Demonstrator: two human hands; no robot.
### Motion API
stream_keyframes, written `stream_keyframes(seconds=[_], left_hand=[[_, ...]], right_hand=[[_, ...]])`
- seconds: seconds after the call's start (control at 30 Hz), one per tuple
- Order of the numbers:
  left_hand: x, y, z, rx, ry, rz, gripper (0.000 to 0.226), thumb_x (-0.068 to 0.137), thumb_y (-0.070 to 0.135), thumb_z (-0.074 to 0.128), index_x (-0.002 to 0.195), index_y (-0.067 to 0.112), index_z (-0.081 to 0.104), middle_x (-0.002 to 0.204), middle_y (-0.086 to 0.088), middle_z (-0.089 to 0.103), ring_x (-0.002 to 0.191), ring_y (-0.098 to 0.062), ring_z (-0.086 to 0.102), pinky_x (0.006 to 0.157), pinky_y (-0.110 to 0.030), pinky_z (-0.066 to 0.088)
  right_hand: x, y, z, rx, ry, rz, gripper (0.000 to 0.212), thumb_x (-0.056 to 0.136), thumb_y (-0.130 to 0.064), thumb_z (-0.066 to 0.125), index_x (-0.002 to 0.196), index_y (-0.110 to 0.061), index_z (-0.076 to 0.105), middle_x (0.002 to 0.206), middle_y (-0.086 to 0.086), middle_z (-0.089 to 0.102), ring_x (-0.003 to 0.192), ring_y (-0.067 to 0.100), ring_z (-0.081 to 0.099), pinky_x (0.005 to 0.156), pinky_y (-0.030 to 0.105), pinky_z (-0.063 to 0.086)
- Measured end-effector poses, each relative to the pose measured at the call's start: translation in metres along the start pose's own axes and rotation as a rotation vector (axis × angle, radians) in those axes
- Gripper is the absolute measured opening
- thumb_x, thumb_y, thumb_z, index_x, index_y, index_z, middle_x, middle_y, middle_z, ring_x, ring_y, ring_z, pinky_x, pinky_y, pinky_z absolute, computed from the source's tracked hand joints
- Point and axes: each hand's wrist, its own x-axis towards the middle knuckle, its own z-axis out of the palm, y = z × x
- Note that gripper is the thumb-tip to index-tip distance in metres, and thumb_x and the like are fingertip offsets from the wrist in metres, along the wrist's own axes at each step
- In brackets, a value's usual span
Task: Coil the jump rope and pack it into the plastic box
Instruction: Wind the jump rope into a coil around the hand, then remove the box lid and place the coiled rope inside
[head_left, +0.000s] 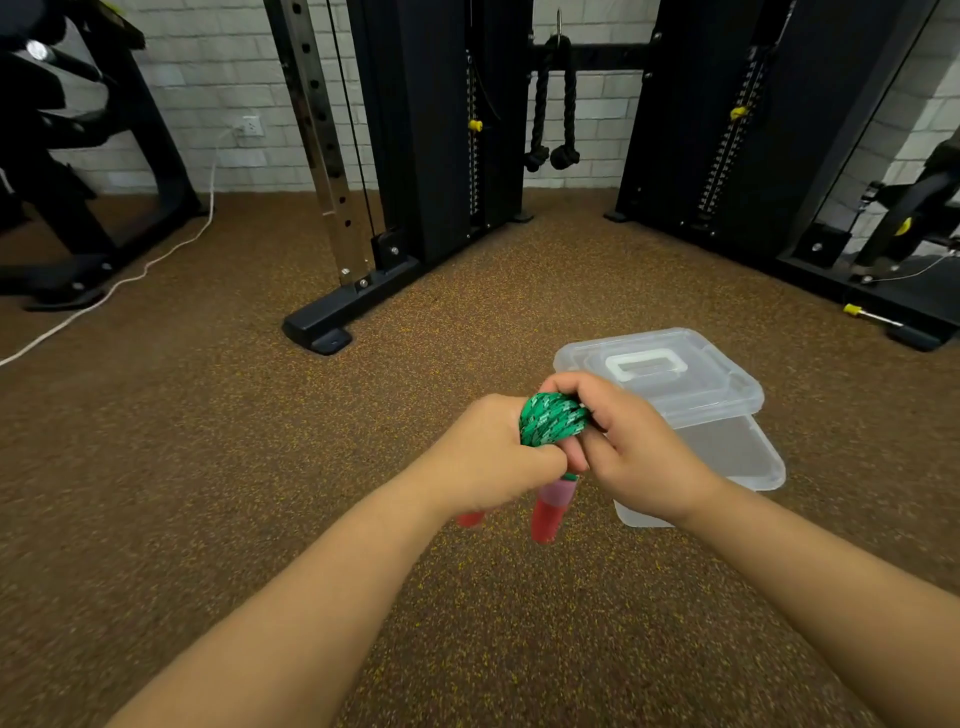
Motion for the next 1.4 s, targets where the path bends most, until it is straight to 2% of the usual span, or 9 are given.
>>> stream_keyframes(seconds=[0.13, 0.33, 0.43, 0.57, 0.77, 0.87, 1.03, 1.17, 1.4], left_hand=[[0.004, -0.006, 0.000, -0.215, 0.016, 0.025, 0.036, 0.074, -0.008, 0.052, 0.063, 0.022, 0.069, 0.053, 0.009, 0.062, 0.052, -0.010, 0.055, 0.053, -0.024, 0.046], [0.018, -0.025, -0.003, -0.433, 0.152, -0.069, 0.021, 0.074, -0.010, 0.064, 0.089, 0.003, 0.068, 0.076, -0.006, 0.068, 0.072, -0.016, 0.061, 0.063, -0.023, 0.050], [0.022, -0.030, -0.003, -0.352, 0.072, -0.100, 0.022, 0.079, -0.007, 0.065, 0.099, 0.001, 0.067, 0.087, -0.012, 0.067, 0.081, -0.020, 0.061, 0.070, -0.028, 0.051], [0.032, -0.028, 0.006, -0.088, 0.241, -0.073, 0.019, 0.087, 0.006, 0.053, 0.101, 0.018, 0.058, 0.091, -0.012, 0.067, 0.077, -0.020, 0.061, 0.076, -0.046, 0.054], [0.038, -0.022, 0.024, 0.007, 0.365, -0.041, 0.029, 0.094, 0.007, 0.040, 0.116, 0.025, 0.047, 0.097, -0.001, 0.063, 0.070, -0.010, 0.059, 0.060, -0.018, 0.049], [0.043, -0.023, 0.032, 0.009, 0.386, -0.070, 0.029, 0.093, 0.006, 0.040, 0.114, 0.024, 0.048, 0.097, 0.003, 0.061, 0.086, -0.015, 0.060, 0.079, -0.033, 0.049], [0.053, -0.021, 0.039, -0.060, 0.420, -0.123, 0.032, 0.088, -0.001, 0.041, 0.112, 0.019, 0.051, 0.103, -0.008, 0.064, 0.090, -0.020, 0.060, 0.083, -0.040, 0.051], [0.059, -0.017, 0.035, -0.101, 0.375, -0.123, 0.040, 0.089, -0.004, 0.038, 0.099, 0.032, 0.051, 0.101, 0.000, 0.064, 0.098, -0.019, 0.061, 0.089, -0.043, 0.053], [0.069, -0.030, 0.032, -0.197, 0.308, -0.156, 0.045, 0.088, -0.009, 0.034, 0.102, 0.030, 0.053, 0.110, -0.008, 0.064, 0.103, -0.024, 0.063, 0.090, -0.047, 0.053]], right_hand=[[-0.001, 0.000, 0.002, 0.117, 0.009, 0.084, 0.032, 0.092, 0.005, 0.044, 0.106, -0.021, 0.056, 0.061, -0.010, 0.056, 0.060, 0.008, 0.050, 0.061, 0.025, 0.045], [-0.008, 0.003, -0.002, 0.115, 0.036, 0.228, 0.025, 0.090, -0.015, 0.052, 0.106, -0.033, 0.060, 0.097, -0.005, 0.068, 0.093, 0.021, 0.063, 0.086, 0.047, 0.051], [-0.008, 0.006, -0.001, 0.066, 0.039, 0.276, 0.026, 0.092, -0.011, 0.052, 0.106, -0.030, 0.062, 0.097, -0.005, 0.069, 0.093, 0.020, 0.064, 0.085, 0.046, 0.052], [-0.001, 0.008, 0.002, 0.211, 0.137, 0.401, 0.028, 0.093, -0.008, 0.053, 0.097, -0.033, 0.064, 0.097, -0.005, 0.071, 0.097, 0.016, 0.066, 0.090, 0.040, 0.052], [0.006, 0.007, 0.018, 0.795, 0.434, 0.581, 0.035, 0.095, 0.003, 0.042, 0.117, -0.015, 0.062, 0.105, 0.009, 0.069, 0.082, 0.012, 0.069, 0.068, 0.023, 0.056], [0.008, 0.008, 0.024, 0.945, 0.527, 0.630, 0.039, 0.095, 0.004, 0.041, 0.120, -0.016, 0.063, 0.106, 0.013, 0.070, 0.079, 0.014, 0.070, 0.071, 0.027, 0.055], [0.009, 0.016, 0.019, 0.976, 0.547, 0.636, 0.046, 0.086, 0.008, 0.044, 0.112, -0.022, 0.067, 0.113, 0.016, 0.069, 0.095, 0.025, 0.067, 0.091, 0.041, 0.051], [0.003, 0.034, 0.001, 0.910, 0.485, 0.565, 0.048, 0.073, -0.001, 0.045, 0.107, -0.028, 0.066, 0.118, -0.001, 0.063, 0.113, 0.015, 0.058, 0.103, 0.034, 0.044], [-0.007, 0.117, -0.037, 0.806, 0.986, 0.980, 0.046, 0.093, -0.014, 0.044, 0.138, -0.022, 0.040, 0.124, 0.000, 0.051, 0.109, 0.017, 0.048, 0.091, 0.033, 0.036]])
